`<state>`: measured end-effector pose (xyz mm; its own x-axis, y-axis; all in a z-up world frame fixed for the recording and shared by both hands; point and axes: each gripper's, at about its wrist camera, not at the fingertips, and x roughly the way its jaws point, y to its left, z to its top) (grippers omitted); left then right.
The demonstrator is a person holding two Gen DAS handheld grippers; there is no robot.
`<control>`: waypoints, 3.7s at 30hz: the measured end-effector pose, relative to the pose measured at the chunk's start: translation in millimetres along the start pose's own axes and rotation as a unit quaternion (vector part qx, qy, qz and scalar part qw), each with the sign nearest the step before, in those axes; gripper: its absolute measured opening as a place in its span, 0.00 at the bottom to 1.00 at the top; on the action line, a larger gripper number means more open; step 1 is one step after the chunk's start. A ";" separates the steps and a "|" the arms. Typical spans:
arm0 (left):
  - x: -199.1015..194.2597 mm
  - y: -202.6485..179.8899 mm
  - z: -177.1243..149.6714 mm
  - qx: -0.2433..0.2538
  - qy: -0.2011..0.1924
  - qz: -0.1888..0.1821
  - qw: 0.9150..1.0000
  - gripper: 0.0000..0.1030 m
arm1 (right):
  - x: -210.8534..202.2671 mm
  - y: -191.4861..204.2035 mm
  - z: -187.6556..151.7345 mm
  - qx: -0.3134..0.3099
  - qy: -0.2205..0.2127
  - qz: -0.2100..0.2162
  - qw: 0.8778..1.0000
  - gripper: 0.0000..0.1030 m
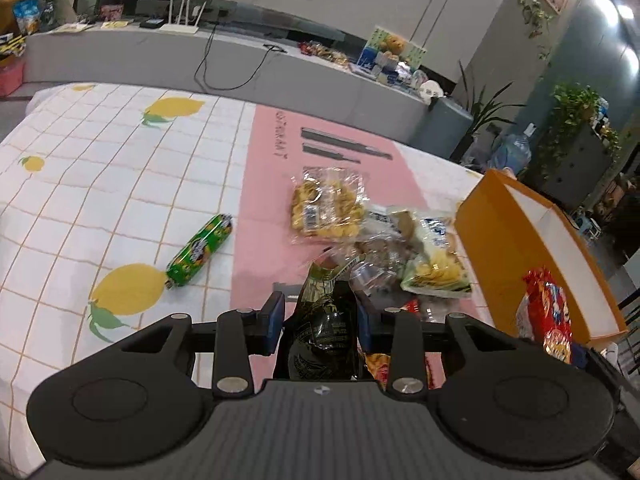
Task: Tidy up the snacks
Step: 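Drop the red chip bag into the orange box while the left tool lifts the seaweed bag, then lower the dark seaweed bag into the orange box and open the left tool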
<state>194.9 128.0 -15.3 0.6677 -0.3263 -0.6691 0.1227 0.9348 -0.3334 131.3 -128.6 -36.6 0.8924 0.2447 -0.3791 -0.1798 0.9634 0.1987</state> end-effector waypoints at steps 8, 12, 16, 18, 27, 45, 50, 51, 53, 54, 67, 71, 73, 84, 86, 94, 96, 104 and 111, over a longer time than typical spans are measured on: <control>-7.7 -8.4 7.4 -0.014 -0.001 -0.025 1.000 0.39 | -16.1 -22.7 35.8 0.015 -0.019 0.019 1.000 0.71; -10.6 -13.2 8.8 -0.023 0.002 -0.036 0.999 0.39 | -21.5 -43.0 52.1 0.007 -0.020 0.015 1.000 0.71; -13.8 -23.6 8.0 -0.019 0.000 -0.046 0.999 0.39 | -20.8 -75.9 64.0 0.012 -0.013 -0.016 1.000 0.71; -14.8 -29.3 6.8 -0.016 -0.001 -0.056 0.998 0.39 | -17.8 -92.7 67.6 0.013 -0.005 -0.032 0.999 0.71; -14.5 -46.7 2.6 0.002 0.001 -0.072 0.997 0.39 | 13.5 -143.8 53.0 0.016 0.069 -0.065 0.995 0.71; -11.7 -51.4 -5.5 0.008 0.012 -0.066 0.998 0.39 | -17.1 -160.9 22.4 -0.025 0.109 0.077 0.991 0.71; -11.7 -53.4 -6.2 0.008 0.019 -0.070 0.997 0.39 | -6.0 -147.6 23.2 -0.005 0.115 0.067 0.991 0.70; -12.3 -53.7 -6.2 0.009 0.017 -0.071 0.997 0.39 | -5.2 -145.2 22.0 -0.001 0.116 0.066 0.991 0.70; -12.8 -53.7 -5.5 0.010 0.014 -0.070 0.997 0.39 | -5.2 -139.1 22.0 0.001 0.114 0.061 0.992 0.70; -13.1 -54.0 -5.7 0.009 0.014 -0.070 0.997 0.39 | -4.7 -137.7 22.1 0.001 0.114 0.060 0.992 0.70; -21.0 -68.2 -7.6 0.022 0.016 -0.077 0.997 0.39 | -15.4 -135.5 28.3 -0.017 0.091 0.020 0.996 0.97; -28.0 -84.2 -4.8 0.025 0.019 -0.082 0.996 0.39 | -35.9 -139.1 50.2 -0.034 0.088 -0.011 0.995 0.97; -32.5 -100.6 -2.2 0.035 0.022 -0.092 0.995 0.39 | -57.5 -140.8 67.7 -0.056 0.076 -0.016 0.995 0.97; -17.4 -230.4 4.3 0.112 0.017 -0.143 0.983 0.39 | -175.2 -185.2 106.1 -0.097 0.063 -0.046 0.992 0.97; -1.0 -252.6 4.5 0.116 0.026 -0.145 0.982 0.39 | -178.6 -199.0 98.9 -0.078 0.054 -0.046 0.994 0.97; 80.9 -305.2 -15.9 0.138 0.074 -0.112 0.981 0.39 | -160.3 -232.6 77.8 -0.071 0.084 -0.059 0.992 0.97; 97.4 -304.5 -19.3 0.126 0.092 -0.106 0.982 0.39 | -158.7 -239.4 74.5 -0.060 0.087 -0.061 0.993 0.97; 126.4 -311.4 -32.1 0.111 0.132 -0.103 0.980 0.40 | -166.3 -251.6 70.5 -0.023 0.075 -0.063 0.995 0.97; 119.8 -320.2 -35.9 0.115 0.133 -0.085 0.981 0.59 | -166.9 -249.9 71.1 -0.015 0.071 -0.066 0.995 0.97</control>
<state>209.2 -215.5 -12.6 0.4121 -0.4770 -0.7763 0.3993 0.8604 -0.3166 56.7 -417.9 41.3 0.8414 0.1268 -0.5253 -0.0790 0.9905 0.1125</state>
